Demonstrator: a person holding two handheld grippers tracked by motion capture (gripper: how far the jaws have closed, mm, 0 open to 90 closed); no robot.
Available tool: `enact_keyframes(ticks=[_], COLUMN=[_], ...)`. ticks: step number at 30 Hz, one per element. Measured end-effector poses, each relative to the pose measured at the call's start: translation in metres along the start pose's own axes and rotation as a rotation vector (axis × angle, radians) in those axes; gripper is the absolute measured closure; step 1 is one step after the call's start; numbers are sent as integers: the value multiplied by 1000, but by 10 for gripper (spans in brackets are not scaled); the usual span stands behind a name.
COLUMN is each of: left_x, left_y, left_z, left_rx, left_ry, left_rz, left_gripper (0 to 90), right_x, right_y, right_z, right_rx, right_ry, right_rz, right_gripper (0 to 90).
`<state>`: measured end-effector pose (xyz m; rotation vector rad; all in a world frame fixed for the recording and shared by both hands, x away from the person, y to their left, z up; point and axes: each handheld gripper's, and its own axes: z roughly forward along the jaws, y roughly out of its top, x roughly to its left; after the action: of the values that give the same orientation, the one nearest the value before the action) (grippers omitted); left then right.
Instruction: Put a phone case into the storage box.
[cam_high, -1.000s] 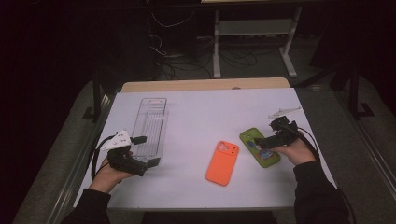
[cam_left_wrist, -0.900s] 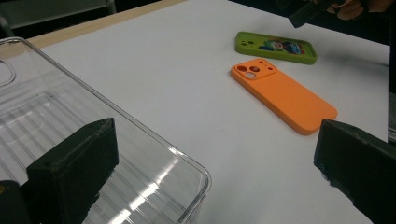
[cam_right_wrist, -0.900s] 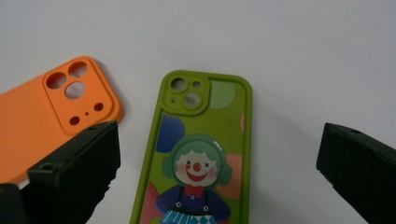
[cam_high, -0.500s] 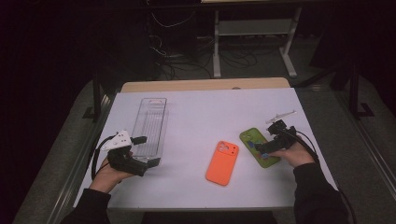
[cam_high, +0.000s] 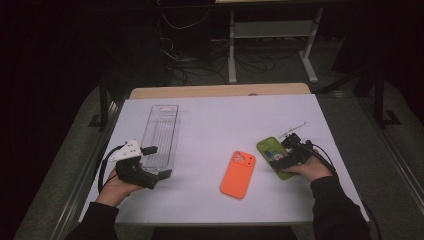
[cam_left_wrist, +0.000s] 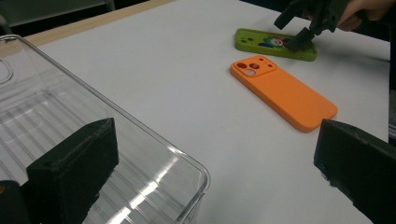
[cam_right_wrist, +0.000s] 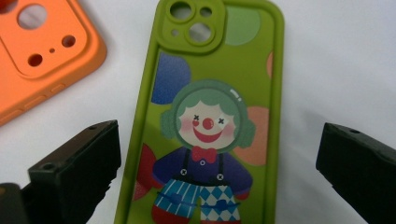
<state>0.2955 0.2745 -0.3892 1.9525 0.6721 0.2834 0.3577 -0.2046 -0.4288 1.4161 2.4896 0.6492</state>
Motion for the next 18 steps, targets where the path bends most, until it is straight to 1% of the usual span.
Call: enact_keyframes(ticks=[2,3,4,7,8,10,13,15,16,18], left_x=[0,0,0,0,-1,-1,-1,-1,-1,-1], left_y=[0,0,0,0,0,0,0,0,0,0], left_z=[0,0,0,0,0,0,0,1,1,1], left_rx=[0,2,1,1,-2,-2,-1,-1,-2,-3], left_ry=[1,1,2,1,0,-2,-4,-5,-5,-6], left_rz=[-3,1,-2,-2,-6,-7,-5,-4,-6,-9], left_gripper=[0,0,0,0,0,0,0,0,0,0], right_x=[0,1,1,3,4,5,5,5,6,6], right_y=[0,0,0,0,0,0,0,0,-1,-1], right_z=[1,2,2,4,4,5,6,7,7,8], right_rx=[4,10,15,19,24,22,35,36,39,47], right_ry=[-1,4,0,3,4,-4,6,-2,4,0], right_rz=[-5,4,-10,-13,-9,-22,-18,-20,-18,-30], right_gripper=[0,0,0,0,4,13,28,36,39,48])
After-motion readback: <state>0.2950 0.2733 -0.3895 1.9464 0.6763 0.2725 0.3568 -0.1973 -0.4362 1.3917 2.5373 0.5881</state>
